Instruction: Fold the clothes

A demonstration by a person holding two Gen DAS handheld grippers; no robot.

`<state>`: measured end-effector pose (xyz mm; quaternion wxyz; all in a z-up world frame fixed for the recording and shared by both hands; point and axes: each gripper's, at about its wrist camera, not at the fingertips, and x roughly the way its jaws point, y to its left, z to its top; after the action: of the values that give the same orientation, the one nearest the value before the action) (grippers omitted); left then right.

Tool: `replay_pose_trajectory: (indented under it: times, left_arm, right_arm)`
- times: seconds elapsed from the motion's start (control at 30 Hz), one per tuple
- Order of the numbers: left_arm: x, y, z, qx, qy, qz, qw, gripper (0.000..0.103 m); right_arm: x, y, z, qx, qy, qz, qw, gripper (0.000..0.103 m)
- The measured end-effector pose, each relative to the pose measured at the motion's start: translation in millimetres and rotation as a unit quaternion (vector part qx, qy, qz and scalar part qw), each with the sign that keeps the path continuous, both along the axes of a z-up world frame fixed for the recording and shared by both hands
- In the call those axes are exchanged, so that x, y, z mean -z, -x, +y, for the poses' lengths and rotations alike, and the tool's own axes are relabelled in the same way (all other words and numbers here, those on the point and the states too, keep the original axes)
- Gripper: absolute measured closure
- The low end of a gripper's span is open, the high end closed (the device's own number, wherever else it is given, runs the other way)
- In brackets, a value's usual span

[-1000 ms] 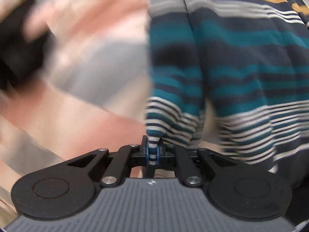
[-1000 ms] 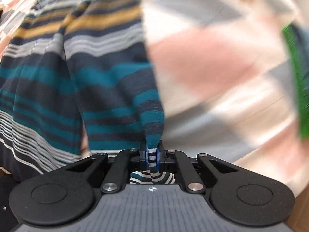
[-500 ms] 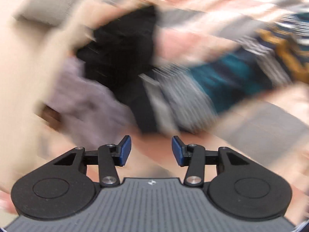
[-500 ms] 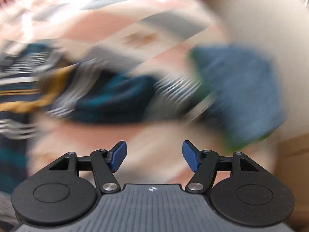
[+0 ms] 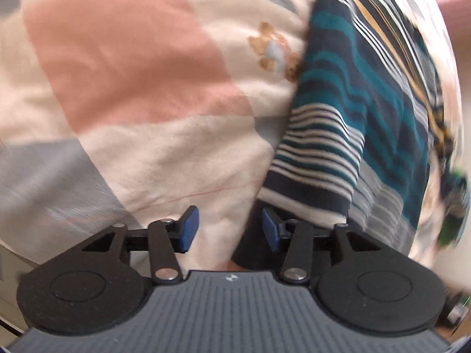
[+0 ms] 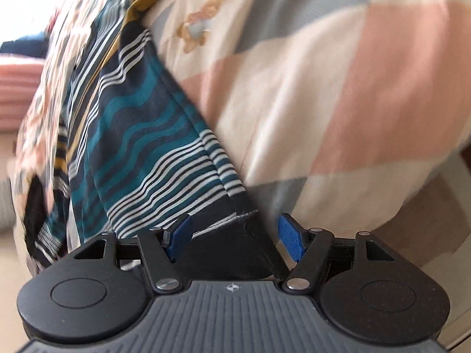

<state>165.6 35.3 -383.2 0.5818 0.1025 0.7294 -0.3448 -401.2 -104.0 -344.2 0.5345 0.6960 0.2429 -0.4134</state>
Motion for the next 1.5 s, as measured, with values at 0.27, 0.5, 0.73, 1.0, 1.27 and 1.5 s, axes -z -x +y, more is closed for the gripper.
replay_pose_trajectory:
  times: [0.27,0.5,0.73,1.0,1.27,1.5]
  left_arm:
    - [8.9,24.9,4.3,-0.048,0.053,0.075,0.9946,0.068]
    - [-112.6,31.5,-3.0,0.055,0.14,-0.094,0.9842,0.099]
    - [-174.9,41.5,18.4,0.229,0.055,-0.368,0.8996,0.101]
    - [-93.5,41.4,37.8,0.138,0.033,-0.19,0.9714,0.076]
    - [-36.0,92.1,1.7,-0.017,0.112,-0.009,0.9935,0.061]
    - [-15.0,117.1,-37.2,0.001,0.121,-0.004,0.9927,0.099]
  right_arm:
    - [28.5,-4.0,12.1,0.043,-0.011,-0.023,0.999,0.042]
    - [-36.4,-1.6,14.4,-0.045,0.053,-0.058,0.996,0.097]
    - [-60.2,32.4,17.3,-0.076,0.072,0.059,0.993,0.087]
    - [-55.1,3.9,34.5,-0.206,0.129,0.197,0.95,0.067]
    - [-50.4,-17.7,40.4,-0.242,0.151,0.216,0.934,0.059]
    - [-47.7,-17.9,54.5,-0.24,0.145,0.214,0.936,0.056]
